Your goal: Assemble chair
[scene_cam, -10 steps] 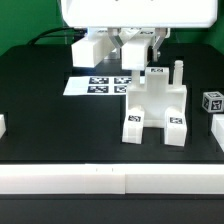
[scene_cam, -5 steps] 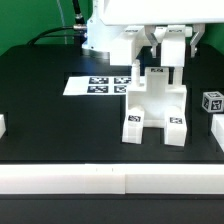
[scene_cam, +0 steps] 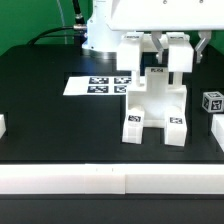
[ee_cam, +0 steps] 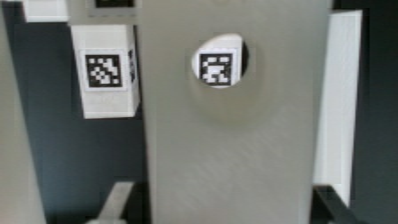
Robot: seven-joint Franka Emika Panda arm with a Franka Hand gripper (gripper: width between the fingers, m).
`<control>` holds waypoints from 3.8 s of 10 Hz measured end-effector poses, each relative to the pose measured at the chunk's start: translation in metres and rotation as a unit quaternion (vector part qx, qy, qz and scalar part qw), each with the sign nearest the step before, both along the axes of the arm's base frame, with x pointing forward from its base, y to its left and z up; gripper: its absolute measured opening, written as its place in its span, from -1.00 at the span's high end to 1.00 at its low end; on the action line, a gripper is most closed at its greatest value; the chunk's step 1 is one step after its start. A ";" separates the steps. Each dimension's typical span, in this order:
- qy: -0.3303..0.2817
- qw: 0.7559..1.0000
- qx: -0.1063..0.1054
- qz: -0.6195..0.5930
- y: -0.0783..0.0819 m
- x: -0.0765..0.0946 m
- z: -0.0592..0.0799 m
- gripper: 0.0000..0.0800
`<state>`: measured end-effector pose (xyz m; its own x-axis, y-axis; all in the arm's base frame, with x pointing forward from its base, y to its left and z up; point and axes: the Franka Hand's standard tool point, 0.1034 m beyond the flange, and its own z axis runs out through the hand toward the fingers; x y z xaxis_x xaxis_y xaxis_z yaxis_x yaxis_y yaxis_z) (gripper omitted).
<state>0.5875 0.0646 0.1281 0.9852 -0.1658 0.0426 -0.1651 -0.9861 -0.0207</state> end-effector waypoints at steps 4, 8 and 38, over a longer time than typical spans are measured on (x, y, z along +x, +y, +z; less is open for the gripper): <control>0.003 1.000 -0.001 0.005 0.000 -0.001 -0.003 0.28; -0.003 1.000 -0.001 0.011 0.007 -0.006 -0.007 0.28; -0.012 1.000 0.001 -0.017 0.009 -0.016 -0.009 0.28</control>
Offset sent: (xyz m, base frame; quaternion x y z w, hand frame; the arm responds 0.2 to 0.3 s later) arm 0.0000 0.0000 0.0000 0.0000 0.0000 0.0000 1.0000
